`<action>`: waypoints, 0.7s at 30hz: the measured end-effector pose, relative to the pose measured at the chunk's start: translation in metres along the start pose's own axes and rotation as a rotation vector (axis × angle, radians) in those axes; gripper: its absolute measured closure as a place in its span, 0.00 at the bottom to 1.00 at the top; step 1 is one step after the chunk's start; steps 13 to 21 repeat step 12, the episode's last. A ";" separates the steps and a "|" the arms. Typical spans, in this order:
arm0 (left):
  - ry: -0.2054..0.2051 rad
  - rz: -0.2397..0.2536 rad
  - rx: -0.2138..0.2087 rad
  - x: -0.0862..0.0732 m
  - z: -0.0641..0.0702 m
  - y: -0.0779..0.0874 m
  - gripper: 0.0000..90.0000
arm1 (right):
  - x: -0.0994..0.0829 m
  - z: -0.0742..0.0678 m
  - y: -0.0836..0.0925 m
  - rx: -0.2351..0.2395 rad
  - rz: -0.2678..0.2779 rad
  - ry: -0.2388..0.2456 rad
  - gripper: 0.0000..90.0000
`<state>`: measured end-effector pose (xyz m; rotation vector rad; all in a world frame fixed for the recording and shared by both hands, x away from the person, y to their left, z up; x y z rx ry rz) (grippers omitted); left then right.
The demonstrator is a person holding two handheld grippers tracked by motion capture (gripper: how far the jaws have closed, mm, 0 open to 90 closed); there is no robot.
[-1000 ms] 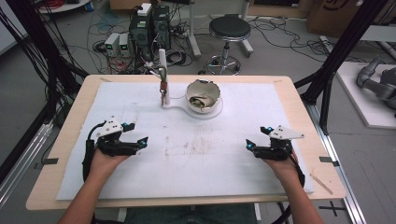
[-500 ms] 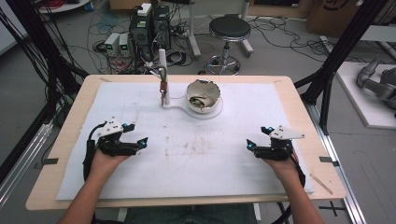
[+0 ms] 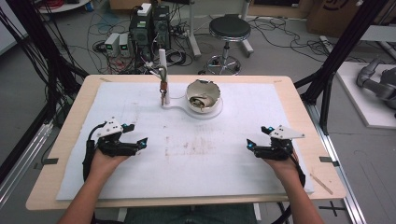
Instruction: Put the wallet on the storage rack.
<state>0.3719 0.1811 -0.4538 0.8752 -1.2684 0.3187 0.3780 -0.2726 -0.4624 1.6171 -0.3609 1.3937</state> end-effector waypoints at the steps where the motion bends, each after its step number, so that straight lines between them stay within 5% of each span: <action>1: 0.003 0.002 0.001 0.000 0.000 0.000 0.23 | 0.000 0.000 0.000 0.001 0.000 0.000 0.23; 21: -0.001 -0.007 0.004 -0.001 -0.001 0.000 0.23 | 0.000 0.000 0.000 0.000 0.003 0.000 0.23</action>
Point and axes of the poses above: each handheld gripper's, and its own axes: y roughly backward along the jaws, x roughly out of its top, z roughly to its right, the point moved 7 cm from there along -y, roughly forward along the jaws, and after that the axes turned 2 degrees about z, right-handed, at the moved point
